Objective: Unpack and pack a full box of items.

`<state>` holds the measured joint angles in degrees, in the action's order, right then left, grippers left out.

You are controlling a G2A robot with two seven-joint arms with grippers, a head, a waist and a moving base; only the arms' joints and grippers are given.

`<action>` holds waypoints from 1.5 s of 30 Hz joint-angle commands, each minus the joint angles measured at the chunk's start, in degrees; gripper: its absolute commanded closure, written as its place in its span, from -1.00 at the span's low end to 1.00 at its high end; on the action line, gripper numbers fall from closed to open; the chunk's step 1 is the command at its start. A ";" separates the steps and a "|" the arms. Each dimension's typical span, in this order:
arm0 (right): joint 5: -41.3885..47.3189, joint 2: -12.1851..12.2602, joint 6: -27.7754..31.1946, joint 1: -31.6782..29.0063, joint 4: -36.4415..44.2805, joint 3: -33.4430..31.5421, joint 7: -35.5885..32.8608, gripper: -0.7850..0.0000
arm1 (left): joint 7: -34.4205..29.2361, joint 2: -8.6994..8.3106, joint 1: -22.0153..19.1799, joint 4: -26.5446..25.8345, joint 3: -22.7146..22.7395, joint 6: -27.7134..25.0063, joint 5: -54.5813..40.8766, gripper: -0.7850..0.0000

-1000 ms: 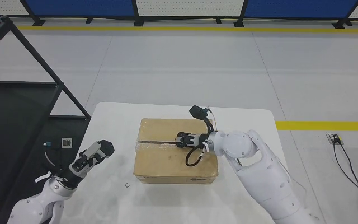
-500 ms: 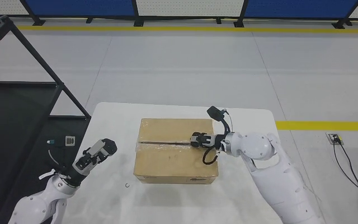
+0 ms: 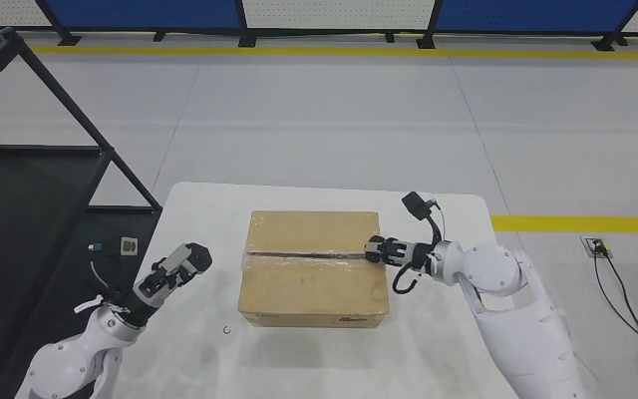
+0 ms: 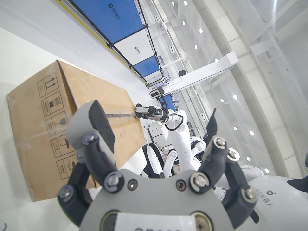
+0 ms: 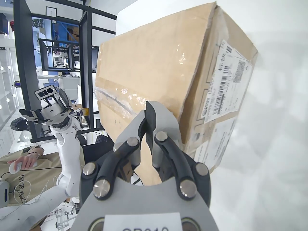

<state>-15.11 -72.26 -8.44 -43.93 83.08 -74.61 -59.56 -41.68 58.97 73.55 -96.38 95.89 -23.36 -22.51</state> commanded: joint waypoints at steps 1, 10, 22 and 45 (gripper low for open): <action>0.40 0.21 0.18 -0.14 -0.33 -0.62 0.02 1.00 | 0.03 -0.01 -0.15 -0.07 -0.09 0.11 0.25 -1.00; 2.21 1.23 1.48 -1.58 -0.86 -3.46 0.07 1.00 | 0.22 -0.06 -0.29 -0.31 -0.23 0.44 0.79 -1.00; 4.90 2.70 3.08 -5.50 1.69 -7.99 1.16 1.00 | 0.37 -0.08 -0.96 -0.55 -1.07 1.15 1.47 -1.00; 7.81 3.46 7.73 -6.01 4.78 -5.30 5.83 1.00 | 1.08 -0.17 -0.37 0.08 -0.92 1.49 1.69 -1.00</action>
<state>-7.33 -68.86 -0.89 -49.18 86.30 -79.87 -54.19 -40.71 58.80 73.14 -96.20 94.85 -21.81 -20.75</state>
